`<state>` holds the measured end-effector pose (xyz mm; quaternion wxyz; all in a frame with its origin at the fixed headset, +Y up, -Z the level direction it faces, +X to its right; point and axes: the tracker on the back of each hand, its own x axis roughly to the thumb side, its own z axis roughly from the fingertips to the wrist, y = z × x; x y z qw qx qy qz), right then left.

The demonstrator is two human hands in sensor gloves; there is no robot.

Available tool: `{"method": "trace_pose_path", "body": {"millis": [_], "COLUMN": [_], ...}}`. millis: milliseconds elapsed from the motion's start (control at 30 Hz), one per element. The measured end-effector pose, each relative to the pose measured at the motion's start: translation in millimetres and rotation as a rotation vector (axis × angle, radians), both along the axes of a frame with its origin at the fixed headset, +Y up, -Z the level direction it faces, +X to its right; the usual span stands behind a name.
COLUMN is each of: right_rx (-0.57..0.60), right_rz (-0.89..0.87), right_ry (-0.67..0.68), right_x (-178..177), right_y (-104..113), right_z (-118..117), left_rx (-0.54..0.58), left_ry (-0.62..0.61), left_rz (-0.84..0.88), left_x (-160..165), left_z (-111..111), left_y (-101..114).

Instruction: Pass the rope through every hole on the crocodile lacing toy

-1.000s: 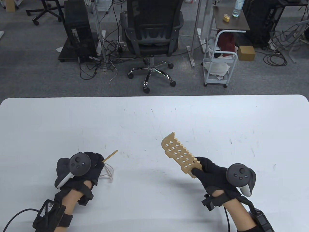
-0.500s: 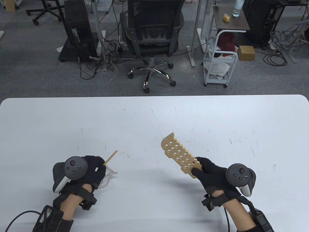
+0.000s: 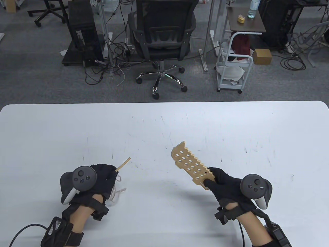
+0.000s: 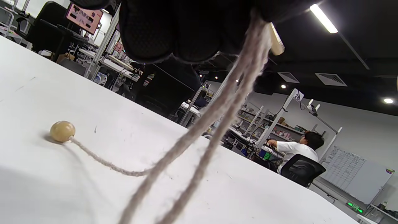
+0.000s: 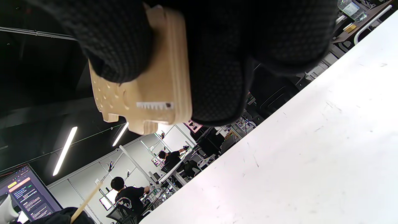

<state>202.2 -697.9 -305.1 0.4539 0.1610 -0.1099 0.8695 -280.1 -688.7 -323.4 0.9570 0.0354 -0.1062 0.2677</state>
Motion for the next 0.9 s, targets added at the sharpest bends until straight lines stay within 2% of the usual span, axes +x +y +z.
{"method": "trace_pose_path", "body": {"millis": [300, 433, 533, 900], "right_rx": [-0.003, -0.002, 0.000, 0.005], "right_rz": [0.009, 0.014, 0.022, 0.055], "right_ry": [0.004, 0.005, 0.005, 0.031], "right_x": [-1, -2, -3, -13], "right_y": [0, 0, 0, -1], "right_z": [0, 1, 1, 5], "left_rx": [-0.037, -0.034, 0.002, 0.154], "left_ry": [-0.020, -0.035, -0.026, -0.051], "left_rz": [0.077, 0.172, 0.218, 0.212], "left_x": [9, 14, 16, 27], "left_z": [1, 5, 9, 27], "left_y": [2, -2, -6, -9]}}
